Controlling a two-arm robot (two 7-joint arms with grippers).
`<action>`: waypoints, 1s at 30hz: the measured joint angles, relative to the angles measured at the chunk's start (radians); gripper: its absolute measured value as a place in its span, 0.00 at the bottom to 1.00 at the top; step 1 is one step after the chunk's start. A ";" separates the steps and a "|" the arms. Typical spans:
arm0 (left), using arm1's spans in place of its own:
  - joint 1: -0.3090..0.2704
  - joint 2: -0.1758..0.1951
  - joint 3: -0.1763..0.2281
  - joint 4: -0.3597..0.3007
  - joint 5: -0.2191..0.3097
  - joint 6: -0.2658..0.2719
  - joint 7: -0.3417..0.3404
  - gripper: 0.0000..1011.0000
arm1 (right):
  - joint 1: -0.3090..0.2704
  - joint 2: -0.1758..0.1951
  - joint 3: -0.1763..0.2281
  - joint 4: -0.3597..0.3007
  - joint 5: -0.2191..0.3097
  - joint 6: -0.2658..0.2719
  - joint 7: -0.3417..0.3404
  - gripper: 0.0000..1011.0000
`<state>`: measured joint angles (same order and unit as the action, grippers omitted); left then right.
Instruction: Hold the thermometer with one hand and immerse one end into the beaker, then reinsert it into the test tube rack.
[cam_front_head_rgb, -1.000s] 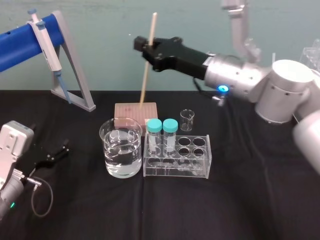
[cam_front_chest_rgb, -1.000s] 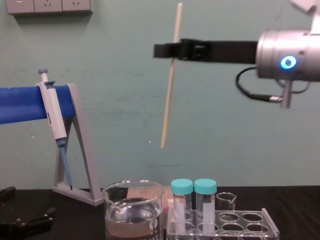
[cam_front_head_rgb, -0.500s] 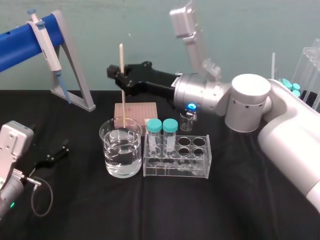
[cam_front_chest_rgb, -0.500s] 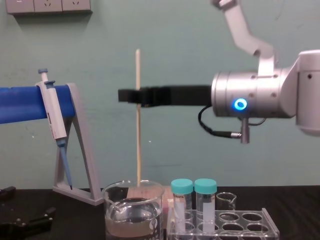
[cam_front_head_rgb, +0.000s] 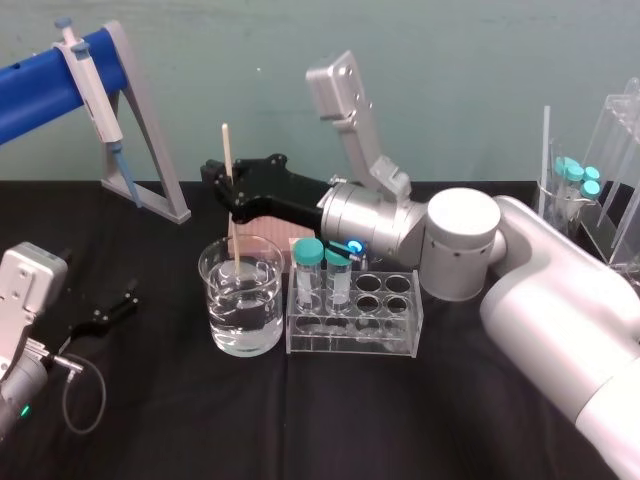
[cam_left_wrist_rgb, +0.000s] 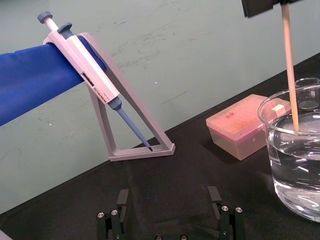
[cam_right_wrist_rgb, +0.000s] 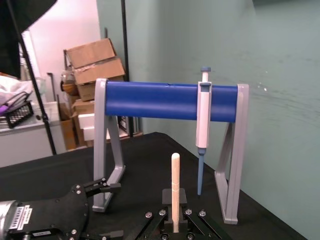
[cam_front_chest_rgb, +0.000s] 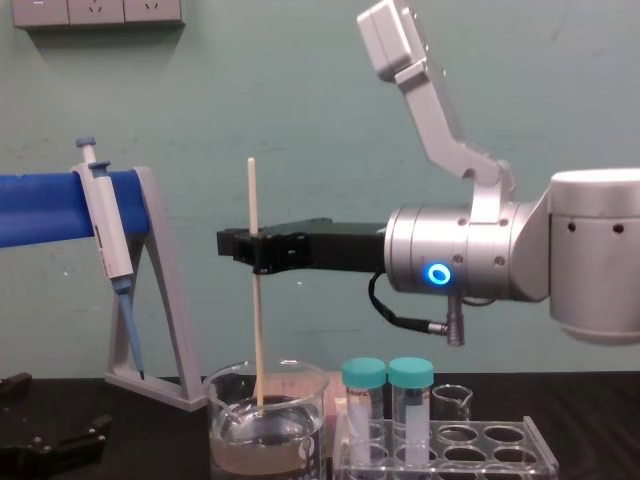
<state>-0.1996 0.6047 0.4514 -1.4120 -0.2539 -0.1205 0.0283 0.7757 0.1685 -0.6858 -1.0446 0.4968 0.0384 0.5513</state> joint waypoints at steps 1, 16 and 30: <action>0.000 0.000 0.000 0.000 0.000 0.000 0.000 0.99 | -0.010 -0.002 0.001 -0.008 -0.011 -0.003 -0.016 0.05; 0.000 0.000 0.000 0.000 0.000 0.000 0.000 0.99 | -0.086 -0.008 0.023 -0.074 -0.088 -0.005 -0.125 0.05; 0.000 0.000 0.000 0.000 0.000 0.000 0.000 0.99 | -0.134 -0.012 0.062 -0.098 -0.095 0.021 -0.118 0.05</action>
<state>-0.1995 0.6047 0.4514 -1.4119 -0.2538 -0.1205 0.0283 0.6413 0.1567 -0.6241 -1.1429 0.4018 0.0596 0.4329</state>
